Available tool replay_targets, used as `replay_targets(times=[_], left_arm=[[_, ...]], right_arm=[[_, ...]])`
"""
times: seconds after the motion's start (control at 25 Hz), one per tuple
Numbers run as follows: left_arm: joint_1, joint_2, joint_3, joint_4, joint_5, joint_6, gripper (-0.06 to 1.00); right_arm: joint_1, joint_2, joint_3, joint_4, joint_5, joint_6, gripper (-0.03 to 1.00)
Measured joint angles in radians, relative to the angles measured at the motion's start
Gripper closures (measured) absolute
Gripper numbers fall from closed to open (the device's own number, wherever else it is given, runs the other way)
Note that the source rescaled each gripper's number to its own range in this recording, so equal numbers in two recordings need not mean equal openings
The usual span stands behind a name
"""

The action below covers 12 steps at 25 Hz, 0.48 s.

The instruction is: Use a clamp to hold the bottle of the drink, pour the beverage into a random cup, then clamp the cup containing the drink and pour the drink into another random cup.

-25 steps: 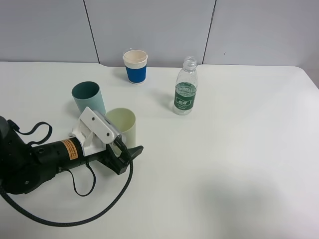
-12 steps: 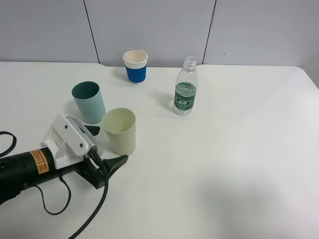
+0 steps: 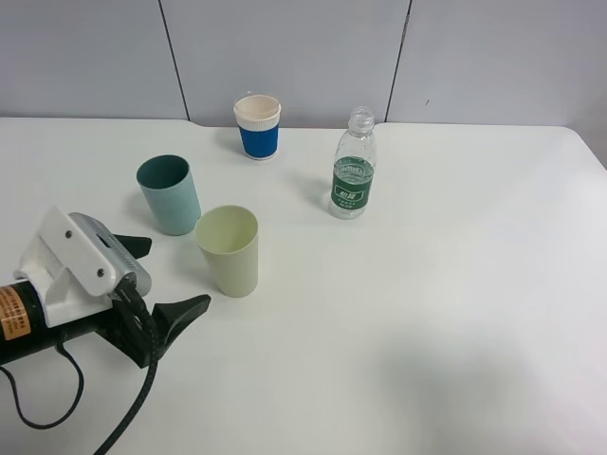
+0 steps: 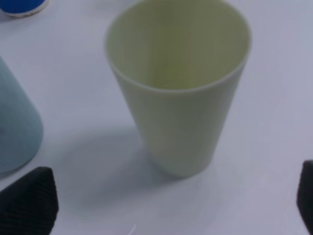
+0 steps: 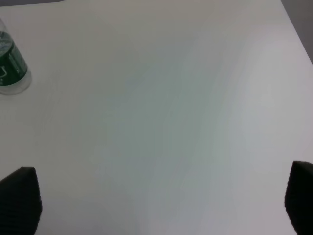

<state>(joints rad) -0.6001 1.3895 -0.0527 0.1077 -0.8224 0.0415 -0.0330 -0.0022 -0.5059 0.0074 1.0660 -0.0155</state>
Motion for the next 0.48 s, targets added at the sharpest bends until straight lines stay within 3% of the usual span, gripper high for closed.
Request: replay_targets(times=[0.24, 0.48], left_arm=[[0.0, -0.269, -0.086, -0.01, 0.41, -0.018, -0.05], [0.033, -0.466, -0.347, -0.048, 0.976, -0.027, -0.05]], right_arm=[[0.0, 0.0, 0.0, 0.0, 0.0, 0.0, -0.03], [0.0, 0.0, 0.0, 0.0, 0.0, 0.0, -0.03]])
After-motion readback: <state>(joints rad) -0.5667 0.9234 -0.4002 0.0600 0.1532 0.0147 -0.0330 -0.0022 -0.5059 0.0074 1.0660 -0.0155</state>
